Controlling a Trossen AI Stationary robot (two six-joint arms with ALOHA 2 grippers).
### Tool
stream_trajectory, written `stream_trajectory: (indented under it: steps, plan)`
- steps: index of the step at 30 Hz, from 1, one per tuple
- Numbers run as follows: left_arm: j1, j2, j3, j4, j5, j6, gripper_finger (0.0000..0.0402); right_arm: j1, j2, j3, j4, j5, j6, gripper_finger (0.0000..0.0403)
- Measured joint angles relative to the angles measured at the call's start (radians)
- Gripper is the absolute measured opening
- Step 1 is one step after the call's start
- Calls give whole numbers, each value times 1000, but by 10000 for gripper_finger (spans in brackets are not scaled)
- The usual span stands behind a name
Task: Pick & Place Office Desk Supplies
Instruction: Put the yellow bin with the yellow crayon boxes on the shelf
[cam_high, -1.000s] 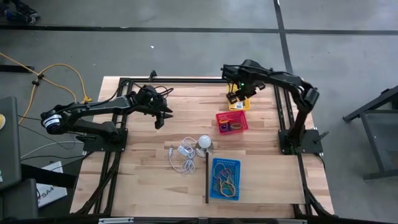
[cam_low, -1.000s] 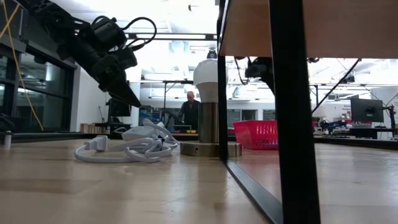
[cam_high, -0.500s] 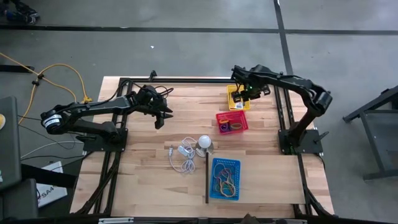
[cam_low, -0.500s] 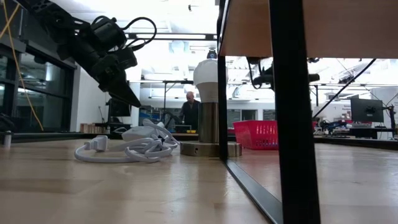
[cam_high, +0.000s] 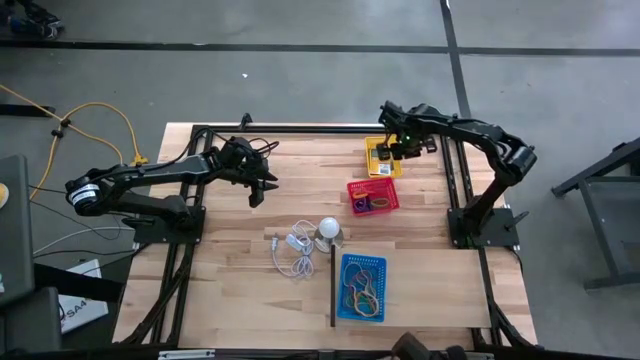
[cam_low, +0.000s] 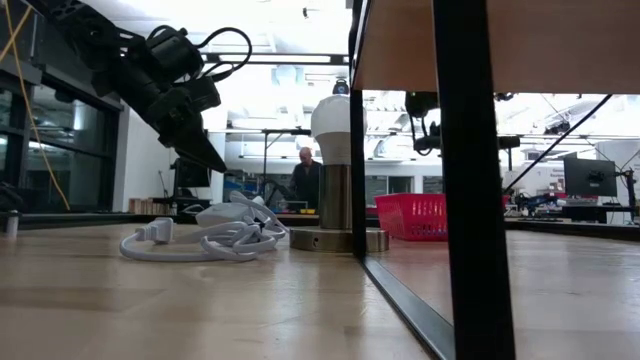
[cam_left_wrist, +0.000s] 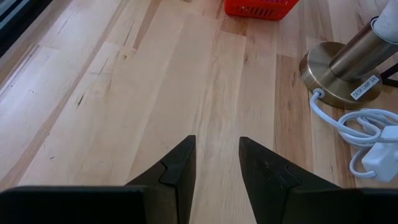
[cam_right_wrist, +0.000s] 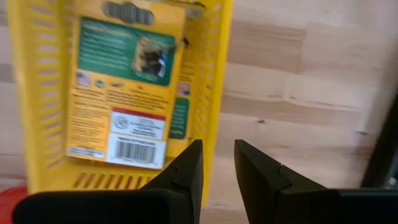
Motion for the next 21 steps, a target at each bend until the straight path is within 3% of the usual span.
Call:
stream_trajectory:
  steps: [21]
  plan:
    - [0,0,0,0,0,0,118,-13,44,0,56,-9,-22,80]
